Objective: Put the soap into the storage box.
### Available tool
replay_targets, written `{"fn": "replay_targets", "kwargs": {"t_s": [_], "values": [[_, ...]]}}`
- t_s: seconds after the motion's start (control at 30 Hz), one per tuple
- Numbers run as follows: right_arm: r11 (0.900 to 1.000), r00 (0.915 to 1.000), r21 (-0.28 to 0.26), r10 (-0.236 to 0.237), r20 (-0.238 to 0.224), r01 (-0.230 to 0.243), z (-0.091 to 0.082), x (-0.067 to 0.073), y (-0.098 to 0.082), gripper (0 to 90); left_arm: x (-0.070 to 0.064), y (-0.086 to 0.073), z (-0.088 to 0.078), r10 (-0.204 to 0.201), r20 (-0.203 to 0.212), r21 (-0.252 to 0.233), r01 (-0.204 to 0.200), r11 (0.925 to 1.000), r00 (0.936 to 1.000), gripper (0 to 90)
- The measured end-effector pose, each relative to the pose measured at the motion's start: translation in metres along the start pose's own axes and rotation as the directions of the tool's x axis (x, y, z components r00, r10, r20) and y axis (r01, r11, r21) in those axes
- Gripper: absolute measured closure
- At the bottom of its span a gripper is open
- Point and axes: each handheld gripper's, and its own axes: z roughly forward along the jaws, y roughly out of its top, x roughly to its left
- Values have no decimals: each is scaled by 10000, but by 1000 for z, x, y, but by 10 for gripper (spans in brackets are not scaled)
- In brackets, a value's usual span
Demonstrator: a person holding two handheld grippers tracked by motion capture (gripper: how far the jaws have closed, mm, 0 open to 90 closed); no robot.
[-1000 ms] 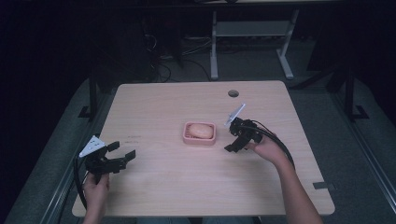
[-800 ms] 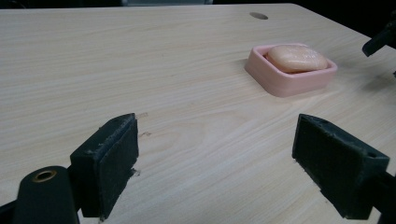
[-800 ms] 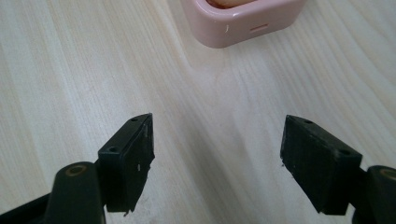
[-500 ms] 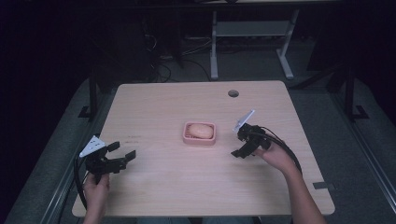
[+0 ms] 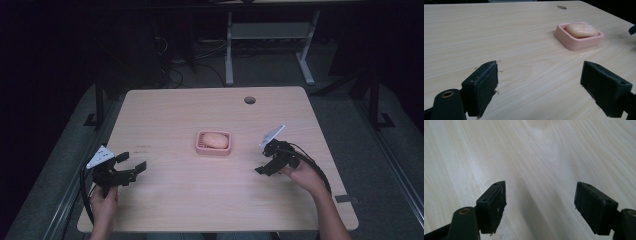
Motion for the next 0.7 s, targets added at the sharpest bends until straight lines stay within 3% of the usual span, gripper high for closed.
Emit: {"fn": "replay_targets", "kwargs": {"t_s": [0.33,0.7], "values": [[9986,9986,-95,529,-38,-530,-4,3,-24,252,-1,0,2,84,36,24,-84,10000,10000,142],[9962,9971,-433,762,62,-759,-9,11,-45,252,-2,-1,4,94,51,112,-95,9999,9999,142]]}}
